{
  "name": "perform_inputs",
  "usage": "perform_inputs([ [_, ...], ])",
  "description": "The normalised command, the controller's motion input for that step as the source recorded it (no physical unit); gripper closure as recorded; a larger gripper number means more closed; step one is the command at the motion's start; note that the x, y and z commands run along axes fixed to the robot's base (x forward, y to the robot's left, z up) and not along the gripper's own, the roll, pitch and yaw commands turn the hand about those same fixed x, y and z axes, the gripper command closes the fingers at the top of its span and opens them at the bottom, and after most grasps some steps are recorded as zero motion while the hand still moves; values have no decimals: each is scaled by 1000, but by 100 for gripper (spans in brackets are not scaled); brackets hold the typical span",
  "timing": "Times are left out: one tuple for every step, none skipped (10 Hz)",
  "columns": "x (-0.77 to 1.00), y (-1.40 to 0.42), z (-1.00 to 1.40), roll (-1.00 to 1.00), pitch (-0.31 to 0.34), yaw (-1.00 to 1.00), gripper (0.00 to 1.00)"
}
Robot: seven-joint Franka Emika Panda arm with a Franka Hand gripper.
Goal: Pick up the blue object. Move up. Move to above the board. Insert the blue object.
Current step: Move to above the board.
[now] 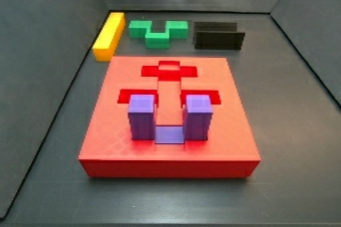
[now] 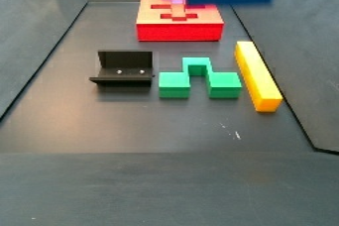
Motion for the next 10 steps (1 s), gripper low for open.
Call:
perform_inputs([
  [-50, -1400, 150, -11, 42, 41, 100],
  [-56, -1400, 147, -34, 5, 16, 100],
  [-51, -1400, 150, -24, 9, 9, 100],
  [-48, -1400, 153, -2, 10, 9, 100],
  [-53, -1400, 155, -18, 10, 6, 100],
  [-57, -1400, 162, -8, 11, 12, 100],
  [-53, -1400, 167, -24, 17, 8, 100],
  [-42, -1400, 176, -6, 36, 8, 100],
  [-34, -1400, 190, 11, 55, 10, 100],
  [12, -1400, 203, -2, 93, 7, 100],
])
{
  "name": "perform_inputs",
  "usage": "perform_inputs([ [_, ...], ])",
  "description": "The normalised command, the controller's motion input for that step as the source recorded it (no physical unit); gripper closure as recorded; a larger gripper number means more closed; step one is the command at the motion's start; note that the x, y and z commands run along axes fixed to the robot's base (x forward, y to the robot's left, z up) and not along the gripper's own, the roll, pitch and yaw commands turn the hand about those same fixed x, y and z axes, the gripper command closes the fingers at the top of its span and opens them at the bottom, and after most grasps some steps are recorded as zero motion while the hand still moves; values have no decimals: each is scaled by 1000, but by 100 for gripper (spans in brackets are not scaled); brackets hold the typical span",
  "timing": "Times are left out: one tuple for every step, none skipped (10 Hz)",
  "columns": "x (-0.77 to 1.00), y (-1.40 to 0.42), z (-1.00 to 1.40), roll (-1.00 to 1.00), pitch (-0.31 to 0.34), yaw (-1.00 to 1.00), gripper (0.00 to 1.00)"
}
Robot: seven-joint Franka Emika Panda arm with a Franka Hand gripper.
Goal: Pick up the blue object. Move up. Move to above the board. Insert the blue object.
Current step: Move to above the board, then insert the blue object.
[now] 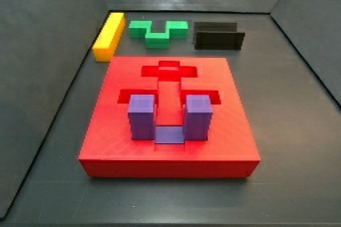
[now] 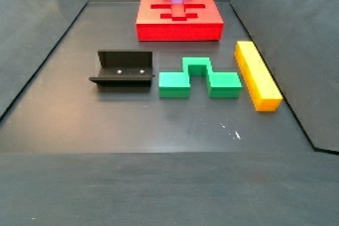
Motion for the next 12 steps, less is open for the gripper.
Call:
perform_inputs([
  [42, -752, 113, 7, 120, 8, 100],
  [65, -401, 66, 28, 139, 7, 100],
  [78, -168, 38, 23, 139, 10, 100],
  [0, 0, 0, 0, -16, 0, 100],
  [0, 0, -46, 0, -37, 0, 100],
  [0, 0, -77, 0, -54, 0, 100],
  [71, 0, -200, 3, -90, 0, 100],
  [329, 0, -334, 81, -149, 111, 100],
  [583, 0, -403, 97, -191, 180, 100],
  [629, 26, -366, 43, -239, 140, 100],
  [660, 126, -240, 0, -300, 140, 100],
  [617, 146, -226, 0, -301, 169, 100],
])
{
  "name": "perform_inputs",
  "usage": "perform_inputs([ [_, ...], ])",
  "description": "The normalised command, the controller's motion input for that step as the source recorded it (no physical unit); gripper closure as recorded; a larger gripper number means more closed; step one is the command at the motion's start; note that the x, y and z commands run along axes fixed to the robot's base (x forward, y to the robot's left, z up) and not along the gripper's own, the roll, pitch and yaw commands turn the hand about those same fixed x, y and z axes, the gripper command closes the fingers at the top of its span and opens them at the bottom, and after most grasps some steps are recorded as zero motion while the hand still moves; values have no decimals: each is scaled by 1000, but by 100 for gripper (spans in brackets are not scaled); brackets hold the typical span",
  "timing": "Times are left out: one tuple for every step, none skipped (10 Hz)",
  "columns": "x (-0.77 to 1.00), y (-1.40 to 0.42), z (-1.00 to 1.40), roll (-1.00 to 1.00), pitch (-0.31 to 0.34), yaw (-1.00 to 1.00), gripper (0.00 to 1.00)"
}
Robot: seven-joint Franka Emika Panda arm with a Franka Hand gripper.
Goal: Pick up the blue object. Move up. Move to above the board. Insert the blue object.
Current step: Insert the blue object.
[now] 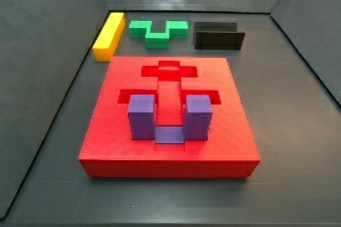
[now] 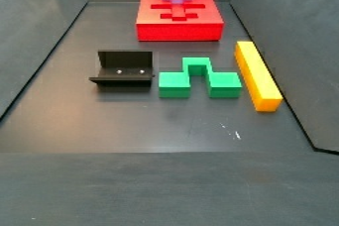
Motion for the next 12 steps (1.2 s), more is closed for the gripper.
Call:
perform_inputs([
  [583, 129, -289, 37, -269, 183, 100],
  [566, 131, -317, 44, -259, 197, 100],
  [520, 117, -311, 63, -244, 246, 100],
  [420, 60, -294, 147, -207, 326, 100],
  [334, 0, -351, 273, -159, 351, 100],
  [0, -254, -609, 301, -131, 157, 100],
  [0, -386, -660, 310, -131, 14, 100],
  [0, -311, -634, 370, -63, 0, 100],
  [-160, -11, -651, 219, -13, -380, 100],
  [-177, 57, -580, 83, 0, -537, 100],
  [-6, 249, -597, -16, 27, -537, 100],
  [0, 237, -549, -53, 1, -494, 100],
])
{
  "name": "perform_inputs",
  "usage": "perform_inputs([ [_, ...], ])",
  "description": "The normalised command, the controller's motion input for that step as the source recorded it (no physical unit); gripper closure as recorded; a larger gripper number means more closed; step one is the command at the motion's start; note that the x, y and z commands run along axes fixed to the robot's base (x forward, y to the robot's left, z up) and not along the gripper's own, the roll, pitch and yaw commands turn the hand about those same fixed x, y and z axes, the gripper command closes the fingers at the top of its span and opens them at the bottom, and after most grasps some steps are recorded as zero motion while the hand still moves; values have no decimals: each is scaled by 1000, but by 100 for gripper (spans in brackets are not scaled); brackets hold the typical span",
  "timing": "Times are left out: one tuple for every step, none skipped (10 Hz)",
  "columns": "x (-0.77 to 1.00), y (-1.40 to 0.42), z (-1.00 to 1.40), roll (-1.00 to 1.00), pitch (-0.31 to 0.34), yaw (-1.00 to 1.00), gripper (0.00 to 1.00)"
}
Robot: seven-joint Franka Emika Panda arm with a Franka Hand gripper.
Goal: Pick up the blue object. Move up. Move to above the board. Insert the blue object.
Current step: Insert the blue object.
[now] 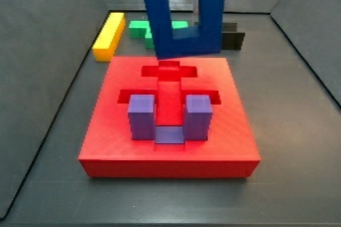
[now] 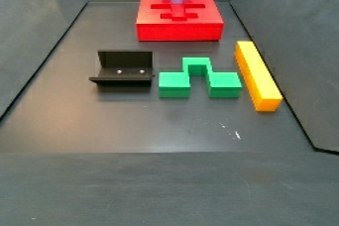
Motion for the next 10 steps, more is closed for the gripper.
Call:
perform_inputs([
  [0, 214, -514, -30, 3, -437, 100],
  [0, 203, -443, -139, 0, -189, 100],
  [0, 86, -289, -131, 9, 0, 100],
  [34, 9, -209, -97, 43, 111, 100],
  [106, 23, -186, -131, 41, 169, 100],
  [69, 0, -120, -89, 50, 189, 100],
  [29, 0, 0, -43, 76, 246, 100],
  [14, 0, 0, -27, 87, 249, 100],
  [0, 31, -51, -34, 71, 194, 100],
  [-11, 183, -26, -57, 67, 140, 100],
])
